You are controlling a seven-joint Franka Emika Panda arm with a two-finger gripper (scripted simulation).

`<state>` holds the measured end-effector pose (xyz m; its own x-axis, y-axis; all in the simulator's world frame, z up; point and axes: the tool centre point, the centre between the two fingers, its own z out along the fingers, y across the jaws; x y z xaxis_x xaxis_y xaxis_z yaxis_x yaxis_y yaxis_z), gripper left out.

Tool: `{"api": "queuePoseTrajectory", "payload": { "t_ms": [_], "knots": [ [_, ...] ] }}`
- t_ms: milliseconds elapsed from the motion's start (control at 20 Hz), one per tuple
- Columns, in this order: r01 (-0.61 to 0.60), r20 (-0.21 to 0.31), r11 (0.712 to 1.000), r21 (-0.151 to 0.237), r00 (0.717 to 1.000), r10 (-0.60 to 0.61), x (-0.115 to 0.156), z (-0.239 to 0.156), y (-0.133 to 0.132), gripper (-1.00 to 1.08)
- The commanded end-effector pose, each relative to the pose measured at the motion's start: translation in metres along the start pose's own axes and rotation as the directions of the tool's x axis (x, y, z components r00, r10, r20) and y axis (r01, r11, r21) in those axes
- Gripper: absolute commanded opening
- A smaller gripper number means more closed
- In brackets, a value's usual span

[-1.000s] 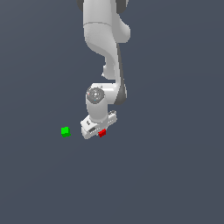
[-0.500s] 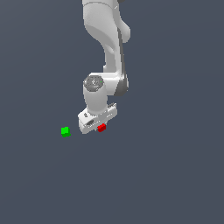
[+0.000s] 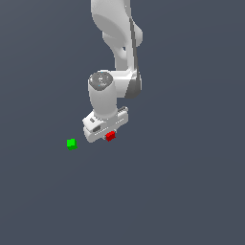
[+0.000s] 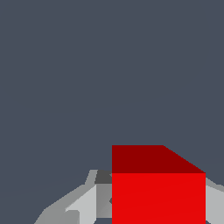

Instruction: Stack the red cube on top of the green cube.

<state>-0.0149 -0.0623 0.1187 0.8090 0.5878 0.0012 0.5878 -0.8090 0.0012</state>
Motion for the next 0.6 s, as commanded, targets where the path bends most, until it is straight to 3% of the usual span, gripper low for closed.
{"api": "queuePoseTrajectory", "payload": {
  "t_ms": [0, 300, 550],
  "knots": [
    [0.000, 0.001, 1.000, 0.001, 1.000, 0.000, 0.000, 0.000, 0.000, -1.00],
    [0.000, 0.001, 1.000, 0.001, 1.000, 0.000, -0.012, 0.006, 0.015, -1.00],
    [0.000, 0.001, 1.000, 0.000, 1.000, 0.000, -0.035, 0.016, 0.045, -1.00]
  ]
}}
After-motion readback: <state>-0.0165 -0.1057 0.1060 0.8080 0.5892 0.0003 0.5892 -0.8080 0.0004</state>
